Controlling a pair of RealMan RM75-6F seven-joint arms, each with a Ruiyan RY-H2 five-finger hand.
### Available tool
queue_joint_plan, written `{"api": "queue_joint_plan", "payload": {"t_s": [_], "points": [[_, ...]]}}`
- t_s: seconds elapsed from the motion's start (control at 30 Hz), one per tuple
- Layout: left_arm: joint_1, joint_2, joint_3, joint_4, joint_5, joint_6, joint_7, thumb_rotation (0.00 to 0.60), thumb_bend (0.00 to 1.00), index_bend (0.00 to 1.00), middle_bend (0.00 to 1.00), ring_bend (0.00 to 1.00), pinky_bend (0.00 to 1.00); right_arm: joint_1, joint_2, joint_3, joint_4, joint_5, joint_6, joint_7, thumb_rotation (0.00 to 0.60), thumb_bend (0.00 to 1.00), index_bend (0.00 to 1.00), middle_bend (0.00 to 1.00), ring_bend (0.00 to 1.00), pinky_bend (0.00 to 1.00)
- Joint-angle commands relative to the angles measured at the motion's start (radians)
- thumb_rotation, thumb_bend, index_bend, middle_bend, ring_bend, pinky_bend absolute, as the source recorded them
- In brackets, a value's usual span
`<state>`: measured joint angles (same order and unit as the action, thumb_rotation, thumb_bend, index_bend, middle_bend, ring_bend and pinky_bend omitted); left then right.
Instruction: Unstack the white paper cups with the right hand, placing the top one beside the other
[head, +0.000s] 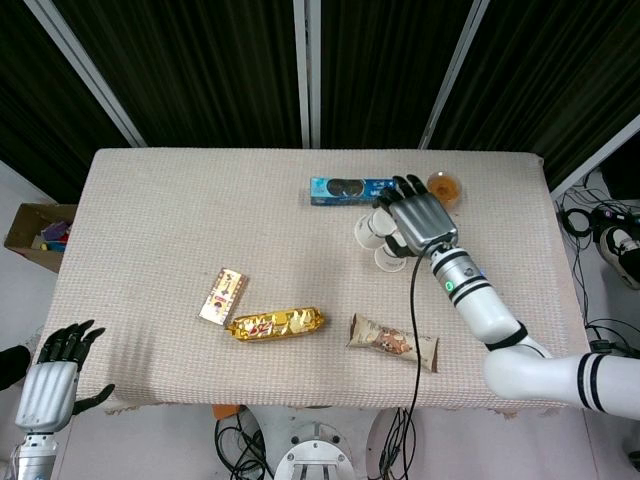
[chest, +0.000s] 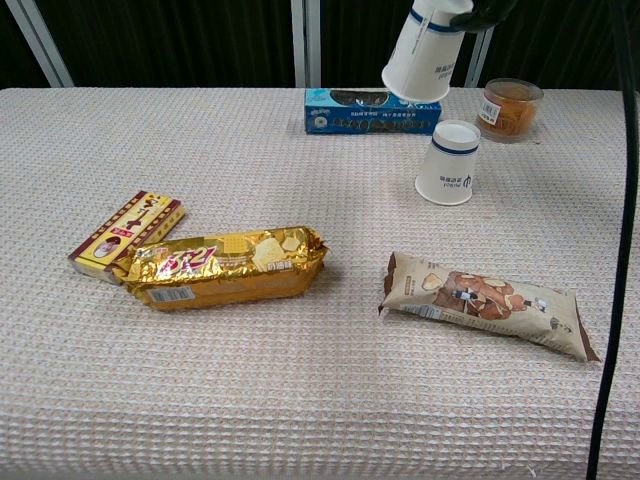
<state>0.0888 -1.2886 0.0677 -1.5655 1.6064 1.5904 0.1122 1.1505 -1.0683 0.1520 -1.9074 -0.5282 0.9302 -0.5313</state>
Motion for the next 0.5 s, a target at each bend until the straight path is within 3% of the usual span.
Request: {"api": "queue_joint_plan", "payload": {"t_s": [0.03,0.2,0.5], "points": [[0.002,-0.004,0.002,0.006,-0.005,-0.003,-0.004,0.600,0.13,0.19,0.10,0.09,0.13,0.040,-0.138,-0.021,0.126,0.047,-0.048,-0.028,0.600,0.40,0.30,0.18,0.00,0.00],[0.008,-0.002,0.004,0.014,-0.015,-0.004,-0.010,0.600,0.13,0.19,0.10,0.09,0.13,0.047,-0.262,-0.036,0.258,0.058,-0.085,-0.018,0.600,0.40,0.30,0.18,0.00,0.00],[0.003,-0.012,0.003,0.022,-0.016,-0.015,-0.015,0.600,0.13,0.19,0.10,0.09,0.13,0.025,-0.326,-0.065,0.349,0.038,-0.109,-0.004,0.600,0.40,0.30,0.18,0.00,0.00]]}}
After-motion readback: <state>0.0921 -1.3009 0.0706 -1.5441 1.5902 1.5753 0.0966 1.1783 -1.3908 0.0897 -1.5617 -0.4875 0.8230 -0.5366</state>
